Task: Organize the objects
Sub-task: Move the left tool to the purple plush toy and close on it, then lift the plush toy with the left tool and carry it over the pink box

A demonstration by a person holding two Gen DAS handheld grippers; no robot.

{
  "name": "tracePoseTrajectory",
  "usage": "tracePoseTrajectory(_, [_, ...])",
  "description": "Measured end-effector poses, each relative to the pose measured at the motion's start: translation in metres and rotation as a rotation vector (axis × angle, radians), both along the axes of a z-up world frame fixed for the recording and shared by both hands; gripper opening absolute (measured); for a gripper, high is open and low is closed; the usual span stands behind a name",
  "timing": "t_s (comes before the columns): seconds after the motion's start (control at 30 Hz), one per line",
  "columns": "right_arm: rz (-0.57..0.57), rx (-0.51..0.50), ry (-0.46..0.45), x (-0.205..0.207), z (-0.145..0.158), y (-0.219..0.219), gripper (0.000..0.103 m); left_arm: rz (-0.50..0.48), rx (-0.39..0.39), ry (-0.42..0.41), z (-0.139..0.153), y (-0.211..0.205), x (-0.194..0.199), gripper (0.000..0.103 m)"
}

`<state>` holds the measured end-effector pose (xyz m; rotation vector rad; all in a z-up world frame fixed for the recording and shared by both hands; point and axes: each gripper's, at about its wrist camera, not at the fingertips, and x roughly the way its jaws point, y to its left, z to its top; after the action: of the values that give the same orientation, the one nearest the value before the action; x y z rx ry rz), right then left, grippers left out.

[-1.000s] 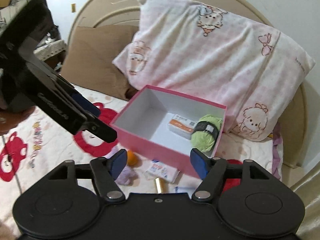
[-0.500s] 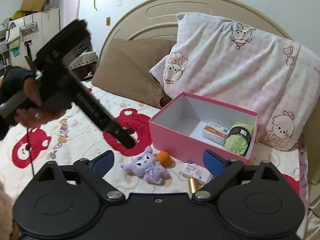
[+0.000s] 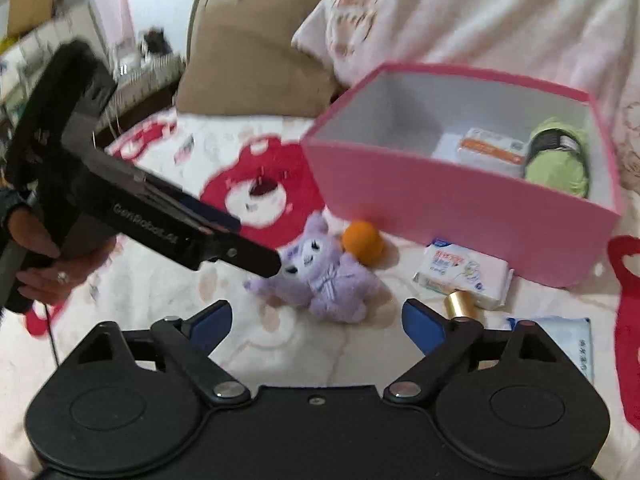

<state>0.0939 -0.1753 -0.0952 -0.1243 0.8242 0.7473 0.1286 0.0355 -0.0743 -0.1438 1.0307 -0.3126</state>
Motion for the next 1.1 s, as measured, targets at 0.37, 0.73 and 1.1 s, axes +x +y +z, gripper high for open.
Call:
tracePoseTrajectory(0.37, [-0.098,0.058,0.15,0.045,-0.069,0.026,0.094,0.085,-0.119,0.063,-0.058,0.007,0.023,0.064])
tracePoseTrajectory(0.73, [-0.116,0.132,0.098,0.038,-0.082,0.018,0.065,0.151,-0.214,0.049,-0.067,0.01,0.005,0.045])
tracePoseTrajectory(1.1, [-0.028,0.066,-0.003,0.005,-0.036,0.005,0.065,0.114,-0.248,-0.001,-0.029,0.002,-0.032,0.045])
